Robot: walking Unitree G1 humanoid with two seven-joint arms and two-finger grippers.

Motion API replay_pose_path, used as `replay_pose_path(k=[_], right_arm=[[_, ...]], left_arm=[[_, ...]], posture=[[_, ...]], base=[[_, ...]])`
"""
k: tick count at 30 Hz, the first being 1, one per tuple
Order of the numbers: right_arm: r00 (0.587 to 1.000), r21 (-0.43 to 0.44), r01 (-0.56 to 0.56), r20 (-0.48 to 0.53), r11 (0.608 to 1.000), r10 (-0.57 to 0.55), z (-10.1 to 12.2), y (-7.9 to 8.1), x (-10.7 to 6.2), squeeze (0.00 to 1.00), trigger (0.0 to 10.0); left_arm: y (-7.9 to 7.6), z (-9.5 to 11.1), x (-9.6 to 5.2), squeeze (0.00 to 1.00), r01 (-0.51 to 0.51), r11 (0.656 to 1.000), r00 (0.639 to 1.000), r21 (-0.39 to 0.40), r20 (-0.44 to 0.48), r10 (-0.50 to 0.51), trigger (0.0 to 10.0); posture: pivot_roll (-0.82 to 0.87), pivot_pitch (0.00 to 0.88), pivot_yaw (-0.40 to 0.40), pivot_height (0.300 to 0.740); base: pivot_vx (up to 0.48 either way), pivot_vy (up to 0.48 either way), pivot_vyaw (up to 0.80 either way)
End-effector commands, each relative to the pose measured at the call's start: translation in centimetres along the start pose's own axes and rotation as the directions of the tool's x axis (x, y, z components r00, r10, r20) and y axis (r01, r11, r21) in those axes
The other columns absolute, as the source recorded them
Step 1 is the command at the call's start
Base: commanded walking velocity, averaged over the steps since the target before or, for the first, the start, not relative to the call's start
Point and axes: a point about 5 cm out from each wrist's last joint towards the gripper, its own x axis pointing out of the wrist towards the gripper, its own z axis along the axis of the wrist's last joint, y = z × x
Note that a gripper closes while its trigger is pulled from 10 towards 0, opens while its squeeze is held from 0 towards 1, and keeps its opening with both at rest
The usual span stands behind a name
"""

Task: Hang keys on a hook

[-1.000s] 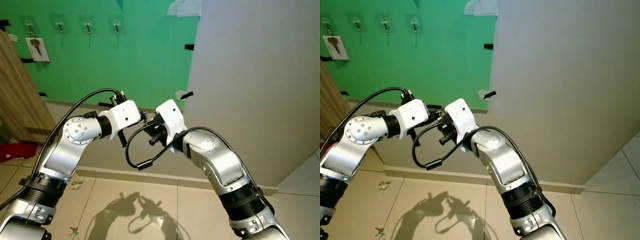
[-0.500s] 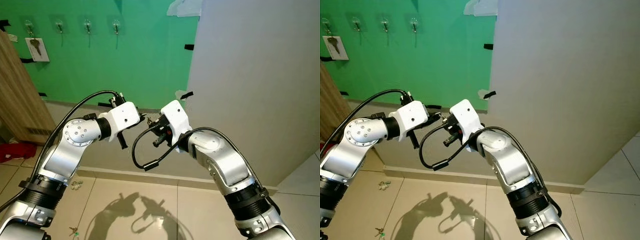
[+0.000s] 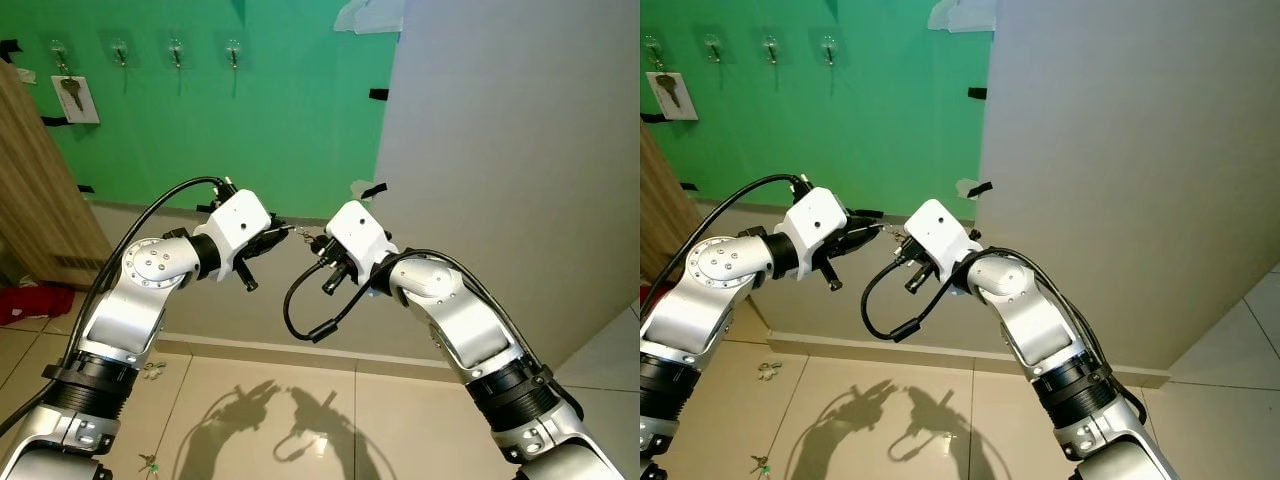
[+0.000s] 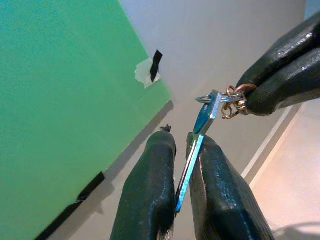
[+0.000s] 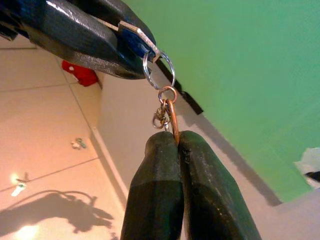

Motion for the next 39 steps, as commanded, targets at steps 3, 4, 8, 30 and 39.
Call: replay_pose_path(k=[3,4,8,30,39], right_arm=[[0.999,-0.048,0.033,-0.039,0.998,-0.035,-1.0,-0.8,-0.4,0.0,0.0],[0.999,-0.048,0.033,-0.039,0.998,-0.035,-1.0,-0.8,-0.4,0.0,0.0],[0.998,-0.108,0.052,-0.016,0.993,-0.054,-1.3,-0.9,-0.4,0.0,0.0],[0.97,0.667,-0.056,0.213,0.743,-0.118,0.8,0.2,1.3,0.0,0.0],[0.973,0.602,0.005,0.182,0.798,-0.143,0.7,0.3,2.0,0.0,0.0]], left_arm=[[1.3,-0.4,-1.2,1.0,-0.098,0.993,0.995,-0.066,-0.001,0.098,10.0],[1.3,-0.4,-1.2,1.0,-0.098,0.993,0.995,-0.066,-0.001,0.098,10.0],[1.1,-1.2,-1.9,1.0,-0.125,0.982,0.992,-0.14,-0.014,0.125,10.0],[-2.4,-3.7,-1.8,0.0,-0.514,0.627,0.813,-0.585,-0.101,0.573,10.0],[-4.2,-4.7,-2.6,0.0,-0.594,0.557,0.741,-0.581,-0.125,0.66,10.0]], posture=[[-0.04,0.0,-0.001,0.74],[-0.04,0.0,-0.001,0.74],[-0.04,0.0,0.0,0.74],[-0.01,0.0,-0.004,0.74],[0.0,0.0,-0.013,0.74]], base=[[0.0,0.0,0.0],[0.0,0.0,0.0],[0.0,0.0,0.0],[0.0,0.0,0.0],[0.0,0.093,0.0]])
